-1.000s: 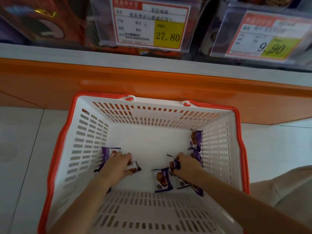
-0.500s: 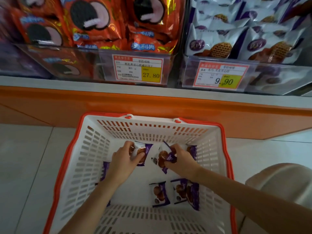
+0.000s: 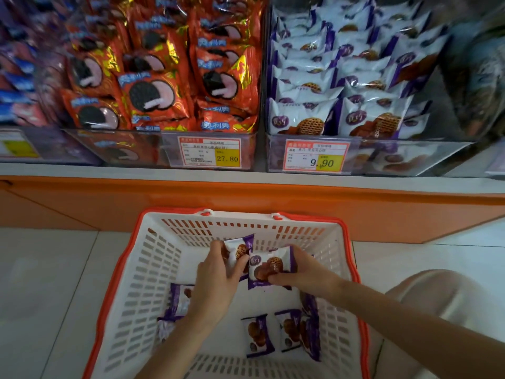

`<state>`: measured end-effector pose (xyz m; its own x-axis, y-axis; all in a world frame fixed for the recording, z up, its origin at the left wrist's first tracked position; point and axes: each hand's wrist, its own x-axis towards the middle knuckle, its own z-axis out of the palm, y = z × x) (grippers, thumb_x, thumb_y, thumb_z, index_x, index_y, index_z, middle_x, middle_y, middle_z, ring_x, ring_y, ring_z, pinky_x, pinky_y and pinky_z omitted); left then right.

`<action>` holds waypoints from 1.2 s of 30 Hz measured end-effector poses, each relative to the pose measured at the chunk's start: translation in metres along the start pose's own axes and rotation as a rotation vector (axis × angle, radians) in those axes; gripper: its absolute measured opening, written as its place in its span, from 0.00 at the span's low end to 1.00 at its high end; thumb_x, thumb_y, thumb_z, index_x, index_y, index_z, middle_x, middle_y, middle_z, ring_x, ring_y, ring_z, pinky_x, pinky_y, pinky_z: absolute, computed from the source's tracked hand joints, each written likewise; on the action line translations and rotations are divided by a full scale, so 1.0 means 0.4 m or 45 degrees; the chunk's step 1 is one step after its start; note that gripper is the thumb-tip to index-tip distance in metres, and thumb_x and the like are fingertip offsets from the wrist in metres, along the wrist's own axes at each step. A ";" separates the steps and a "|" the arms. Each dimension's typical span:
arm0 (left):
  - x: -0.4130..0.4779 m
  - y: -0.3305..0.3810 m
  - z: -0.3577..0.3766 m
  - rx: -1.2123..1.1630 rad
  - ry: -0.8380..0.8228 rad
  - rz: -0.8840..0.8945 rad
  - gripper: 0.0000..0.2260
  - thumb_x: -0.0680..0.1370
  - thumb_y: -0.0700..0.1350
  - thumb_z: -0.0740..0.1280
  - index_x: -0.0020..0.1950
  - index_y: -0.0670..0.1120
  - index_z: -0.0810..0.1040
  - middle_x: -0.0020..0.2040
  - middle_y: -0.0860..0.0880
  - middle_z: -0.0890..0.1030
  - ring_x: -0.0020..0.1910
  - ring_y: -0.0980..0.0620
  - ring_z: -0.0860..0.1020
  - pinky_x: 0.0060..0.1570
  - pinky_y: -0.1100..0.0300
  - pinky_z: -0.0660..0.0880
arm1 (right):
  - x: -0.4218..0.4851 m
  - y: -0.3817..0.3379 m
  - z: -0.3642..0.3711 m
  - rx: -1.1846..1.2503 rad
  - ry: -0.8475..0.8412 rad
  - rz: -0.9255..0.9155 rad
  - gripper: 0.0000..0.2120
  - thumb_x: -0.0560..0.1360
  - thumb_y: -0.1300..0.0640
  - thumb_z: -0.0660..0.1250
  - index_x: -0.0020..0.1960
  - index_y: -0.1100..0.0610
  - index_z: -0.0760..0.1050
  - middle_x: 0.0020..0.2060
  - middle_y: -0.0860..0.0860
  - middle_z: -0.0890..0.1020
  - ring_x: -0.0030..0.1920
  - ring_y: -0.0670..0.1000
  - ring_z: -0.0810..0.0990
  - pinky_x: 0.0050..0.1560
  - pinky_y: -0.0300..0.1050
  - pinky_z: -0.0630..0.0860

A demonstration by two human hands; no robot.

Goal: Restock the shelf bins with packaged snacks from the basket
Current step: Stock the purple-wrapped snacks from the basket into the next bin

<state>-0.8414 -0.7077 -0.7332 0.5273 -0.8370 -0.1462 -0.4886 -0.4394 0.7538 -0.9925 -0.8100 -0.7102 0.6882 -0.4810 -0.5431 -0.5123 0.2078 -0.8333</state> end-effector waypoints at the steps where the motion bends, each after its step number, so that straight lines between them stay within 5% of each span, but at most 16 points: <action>1: -0.001 0.016 -0.004 0.011 -0.012 0.011 0.12 0.76 0.50 0.67 0.49 0.47 0.65 0.35 0.58 0.70 0.30 0.62 0.73 0.30 0.72 0.70 | -0.009 -0.003 -0.013 -0.036 0.001 -0.039 0.16 0.74 0.65 0.69 0.52 0.47 0.70 0.50 0.50 0.79 0.48 0.45 0.80 0.45 0.31 0.76; 4: -0.003 0.049 -0.007 0.243 -0.051 0.145 0.15 0.75 0.55 0.67 0.51 0.51 0.65 0.40 0.59 0.70 0.39 0.58 0.73 0.34 0.71 0.68 | -0.027 -0.005 -0.049 -0.055 0.030 -0.094 0.11 0.75 0.58 0.69 0.53 0.45 0.72 0.51 0.43 0.80 0.51 0.37 0.79 0.47 0.28 0.73; 6: -0.002 0.066 -0.011 0.387 -0.057 0.235 0.18 0.73 0.57 0.68 0.56 0.51 0.67 0.46 0.59 0.70 0.46 0.59 0.70 0.40 0.71 0.66 | -0.032 -0.006 -0.075 -0.114 0.042 -0.086 0.12 0.74 0.54 0.71 0.55 0.46 0.73 0.52 0.43 0.80 0.52 0.37 0.79 0.54 0.34 0.75; 8: 0.000 0.086 -0.024 0.483 0.034 0.457 0.19 0.70 0.56 0.72 0.53 0.51 0.68 0.44 0.56 0.74 0.43 0.59 0.69 0.38 0.73 0.64 | -0.039 -0.015 -0.101 -0.211 0.060 -0.074 0.15 0.71 0.54 0.74 0.56 0.47 0.75 0.51 0.43 0.81 0.53 0.41 0.80 0.57 0.42 0.77; 12: 0.025 0.159 -0.064 0.580 0.305 0.964 0.14 0.74 0.55 0.66 0.51 0.47 0.69 0.41 0.51 0.78 0.43 0.55 0.71 0.50 0.62 0.66 | -0.061 -0.062 -0.148 -0.405 0.121 -0.132 0.16 0.68 0.52 0.76 0.51 0.43 0.74 0.45 0.37 0.80 0.48 0.38 0.79 0.48 0.31 0.76; 15: 0.062 0.242 -0.110 0.551 0.351 1.125 0.16 0.80 0.57 0.56 0.53 0.45 0.69 0.44 0.47 0.79 0.48 0.53 0.70 0.54 0.59 0.64 | -0.081 -0.115 -0.177 -0.586 0.283 -0.283 0.18 0.66 0.51 0.77 0.51 0.40 0.73 0.48 0.32 0.75 0.50 0.32 0.75 0.46 0.23 0.70; 19: 0.121 0.337 -0.176 0.474 0.266 1.101 0.16 0.77 0.57 0.59 0.57 0.47 0.68 0.55 0.46 0.75 0.57 0.51 0.68 0.57 0.62 0.66 | -0.109 -0.188 -0.218 -0.828 0.463 -0.407 0.20 0.68 0.49 0.75 0.58 0.48 0.76 0.55 0.42 0.78 0.54 0.44 0.78 0.53 0.40 0.77; 26: 0.151 0.388 -0.214 0.235 -0.030 0.912 0.23 0.76 0.60 0.57 0.67 0.50 0.67 0.59 0.65 0.62 0.64 0.61 0.65 0.54 0.70 0.68 | -0.204 -0.234 -0.234 -1.334 0.436 -0.563 0.20 0.73 0.42 0.68 0.61 0.47 0.71 0.57 0.41 0.75 0.50 0.44 0.77 0.46 0.36 0.72; 31: 0.151 0.370 -0.204 0.377 0.017 0.964 0.21 0.77 0.61 0.59 0.65 0.50 0.67 0.60 0.55 0.71 0.61 0.58 0.67 0.54 0.70 0.64 | -0.253 -0.264 -0.270 -1.176 0.579 -0.675 0.21 0.67 0.36 0.67 0.55 0.45 0.75 0.46 0.33 0.72 0.44 0.42 0.78 0.41 0.37 0.76; 36: 0.155 0.367 -0.184 0.396 0.159 1.001 0.19 0.77 0.60 0.58 0.61 0.49 0.68 0.55 0.54 0.72 0.55 0.59 0.66 0.50 0.70 0.63 | -0.279 -0.322 -0.319 -0.885 0.900 -0.878 0.21 0.63 0.34 0.65 0.52 0.43 0.71 0.45 0.30 0.72 0.44 0.29 0.74 0.43 0.24 0.71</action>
<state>-0.8291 -0.8001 -0.5846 0.0188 -0.9023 0.4307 -0.9036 0.1690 0.3936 -1.0688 -0.8920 -0.5290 0.6039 -0.7153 0.3516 -0.4646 -0.6743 -0.5739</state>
